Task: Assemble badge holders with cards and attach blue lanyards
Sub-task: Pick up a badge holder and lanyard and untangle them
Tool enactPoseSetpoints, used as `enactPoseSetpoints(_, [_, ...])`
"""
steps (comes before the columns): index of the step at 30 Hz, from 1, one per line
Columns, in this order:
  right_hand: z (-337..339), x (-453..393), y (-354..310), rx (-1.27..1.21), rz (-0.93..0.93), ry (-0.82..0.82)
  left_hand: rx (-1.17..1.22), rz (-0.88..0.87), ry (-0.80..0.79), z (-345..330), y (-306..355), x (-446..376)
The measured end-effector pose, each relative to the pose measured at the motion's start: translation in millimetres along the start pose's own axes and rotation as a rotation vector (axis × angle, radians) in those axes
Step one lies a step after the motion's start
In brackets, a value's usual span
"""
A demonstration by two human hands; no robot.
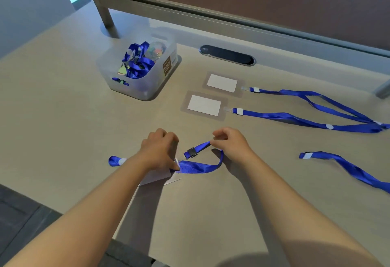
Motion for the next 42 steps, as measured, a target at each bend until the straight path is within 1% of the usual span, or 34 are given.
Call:
enactPoseSetpoints(2, [-5,-3,0,0.192,0.020,0.017,-0.009,0.004,0.025,-2,-4,0])
enactPoseSetpoints(4, [-6,-6,0,0.359,0.044,0.077,0.037,0.008,0.030,-4,-7,-3])
enactPoseSetpoints(6, [-6,-10,0,0.445,0.042,0.132,0.112,0.011,0.046,-3,-8,-6])
enactPoseSetpoints(8, [-4,-13,-1,0.437,0.038,0.171,0.201,0.007,0.082,0,-8,-8])
enactPoseSetpoints(12, [8,-14,-9,0.330,0.057,0.235,0.396,-0.034,0.174,12,-5,-11])
enactPoseSetpoints(15, [15,-13,-14,0.315,0.061,0.259,0.427,-0.066,0.218,28,-2,-16])
enactPoseSetpoints(18, [13,-5,-23,0.228,0.065,0.194,0.507,-0.111,0.192,43,9,-22])
enactPoseSetpoints(23, [-6,13,-58,0.270,0.154,-0.112,0.623,-0.195,0.123,64,30,-28])
enactPoseSetpoints(26, [-18,21,-69,0.335,0.165,-0.213,0.616,-0.253,0.102,77,39,-28])
enactPoseSetpoints(33, [-18,27,-85,0.317,0.176,-0.220,0.662,-0.266,0.098,95,37,-27])
enactPoseSetpoints(35, [-17,24,-88,0.306,0.188,-0.186,0.683,-0.274,0.094,98,36,-27])
enactPoseSetpoints(38, [-19,21,-89,0.292,0.191,-0.139,0.653,-0.282,0.100,102,32,-28])
enactPoseSetpoints(42, [-22,24,-92,0.293,0.188,-0.118,0.611,-0.269,0.154,105,21,-31])
Point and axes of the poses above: each hand's wrist, its own x-axis away from the middle knuckle, its own z-axis out of the back of the hand, y = z × x, the point moved 6 cm from there along -x, towards the middle knuckle, and after that the axes turned 9 degrees about -z, right-handed, at the moved point
